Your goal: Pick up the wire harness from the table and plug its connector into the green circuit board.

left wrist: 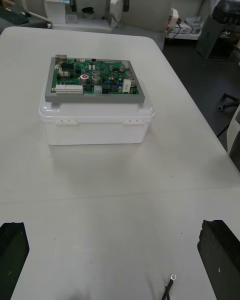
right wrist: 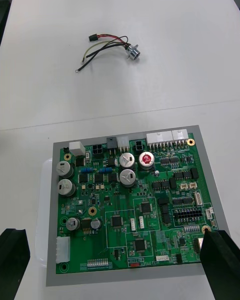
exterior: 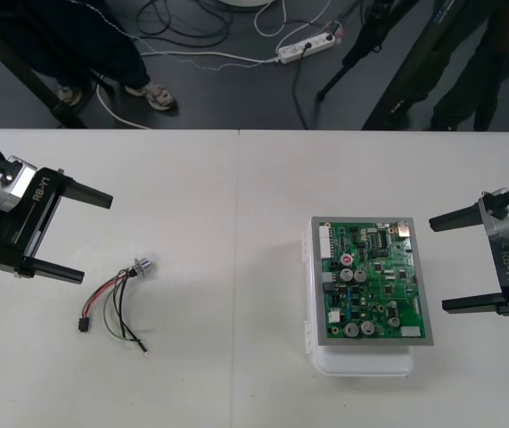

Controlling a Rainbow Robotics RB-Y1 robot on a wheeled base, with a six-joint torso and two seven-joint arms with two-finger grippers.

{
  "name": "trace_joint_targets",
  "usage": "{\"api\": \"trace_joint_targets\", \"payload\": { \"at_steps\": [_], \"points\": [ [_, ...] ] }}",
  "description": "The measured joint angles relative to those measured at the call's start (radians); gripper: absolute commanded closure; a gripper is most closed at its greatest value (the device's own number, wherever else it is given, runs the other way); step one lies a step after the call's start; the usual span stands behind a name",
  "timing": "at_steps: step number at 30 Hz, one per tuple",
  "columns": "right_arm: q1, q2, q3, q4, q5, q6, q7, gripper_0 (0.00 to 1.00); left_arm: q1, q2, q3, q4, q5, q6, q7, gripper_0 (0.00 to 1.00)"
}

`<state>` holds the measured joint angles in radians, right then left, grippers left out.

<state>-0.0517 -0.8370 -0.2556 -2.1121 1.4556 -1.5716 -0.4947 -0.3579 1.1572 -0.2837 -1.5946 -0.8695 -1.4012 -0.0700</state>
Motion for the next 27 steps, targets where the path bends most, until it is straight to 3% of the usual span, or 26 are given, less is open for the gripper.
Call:
{"api": "trace_joint_targets", "payload": {
  "at_steps": [27],
  "points": [
    [0.0,0.0,0.0,0.0,0.0,0.0,0.0,0.0,0.0,0.0,0.0,0.0,0.0,0.0,0.0,0.0]
  ]
}}
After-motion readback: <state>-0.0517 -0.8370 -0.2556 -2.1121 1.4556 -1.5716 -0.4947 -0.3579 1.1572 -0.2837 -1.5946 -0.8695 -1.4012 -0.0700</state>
